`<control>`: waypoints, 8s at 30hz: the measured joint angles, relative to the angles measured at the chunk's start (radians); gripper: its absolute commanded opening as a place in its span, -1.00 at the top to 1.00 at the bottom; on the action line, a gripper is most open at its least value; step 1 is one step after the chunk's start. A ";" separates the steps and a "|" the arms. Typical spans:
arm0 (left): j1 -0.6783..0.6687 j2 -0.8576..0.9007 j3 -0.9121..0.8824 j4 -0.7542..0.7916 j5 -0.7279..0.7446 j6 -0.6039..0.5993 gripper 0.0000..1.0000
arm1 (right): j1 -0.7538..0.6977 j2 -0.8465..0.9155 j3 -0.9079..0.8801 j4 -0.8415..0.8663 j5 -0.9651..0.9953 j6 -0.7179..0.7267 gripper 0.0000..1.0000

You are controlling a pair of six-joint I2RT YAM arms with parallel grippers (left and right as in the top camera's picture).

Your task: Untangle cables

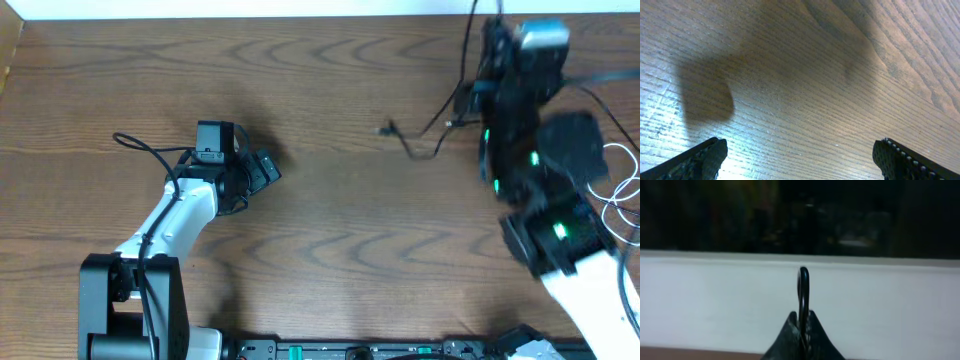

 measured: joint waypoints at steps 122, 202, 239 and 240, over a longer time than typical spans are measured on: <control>0.000 0.000 0.000 0.001 -0.001 0.000 -0.96 | -0.643 0.538 -0.189 -0.526 -0.176 0.332 0.80; 0.000 0.000 0.000 0.001 -0.001 0.000 -0.96 | -0.205 0.678 -0.159 -0.406 -0.555 0.089 -0.98; 0.000 0.000 0.000 0.001 -0.001 0.000 -0.97 | -0.193 0.678 -0.159 -0.406 -0.563 0.088 -0.98; 0.000 0.000 0.000 0.001 -0.001 0.000 -0.97 | -0.193 0.678 -0.159 -0.406 -0.563 0.088 -0.99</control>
